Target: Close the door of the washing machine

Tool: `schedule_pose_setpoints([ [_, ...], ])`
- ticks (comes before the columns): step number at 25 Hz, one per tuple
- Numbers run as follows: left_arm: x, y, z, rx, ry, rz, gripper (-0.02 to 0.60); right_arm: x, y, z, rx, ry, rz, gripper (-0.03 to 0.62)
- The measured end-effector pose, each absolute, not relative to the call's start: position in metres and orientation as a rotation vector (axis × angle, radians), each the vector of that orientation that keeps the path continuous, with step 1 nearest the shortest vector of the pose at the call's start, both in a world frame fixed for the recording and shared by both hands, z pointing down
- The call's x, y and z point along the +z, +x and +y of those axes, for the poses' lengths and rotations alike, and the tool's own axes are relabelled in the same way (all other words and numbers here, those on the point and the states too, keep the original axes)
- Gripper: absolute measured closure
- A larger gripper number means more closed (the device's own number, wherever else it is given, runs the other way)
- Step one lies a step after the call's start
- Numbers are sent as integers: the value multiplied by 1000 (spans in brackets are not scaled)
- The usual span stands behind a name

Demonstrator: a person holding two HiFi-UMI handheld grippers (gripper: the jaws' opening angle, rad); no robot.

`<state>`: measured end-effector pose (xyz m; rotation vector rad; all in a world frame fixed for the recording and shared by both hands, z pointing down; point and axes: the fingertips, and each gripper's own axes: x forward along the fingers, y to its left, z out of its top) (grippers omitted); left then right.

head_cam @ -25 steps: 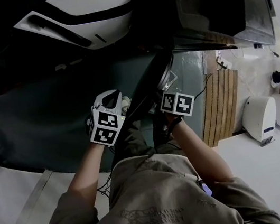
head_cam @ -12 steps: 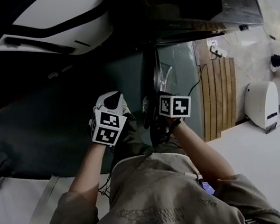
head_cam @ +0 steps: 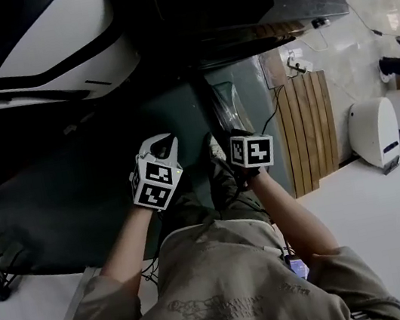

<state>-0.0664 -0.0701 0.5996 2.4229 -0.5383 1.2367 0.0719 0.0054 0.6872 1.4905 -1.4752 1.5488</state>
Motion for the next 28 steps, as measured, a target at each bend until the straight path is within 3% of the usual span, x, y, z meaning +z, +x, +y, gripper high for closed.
schedule_pose_setpoints([
  [28,597,1,-127,1238,2425,-626,581,684,239,-72,1172,1491,-1560,422],
])
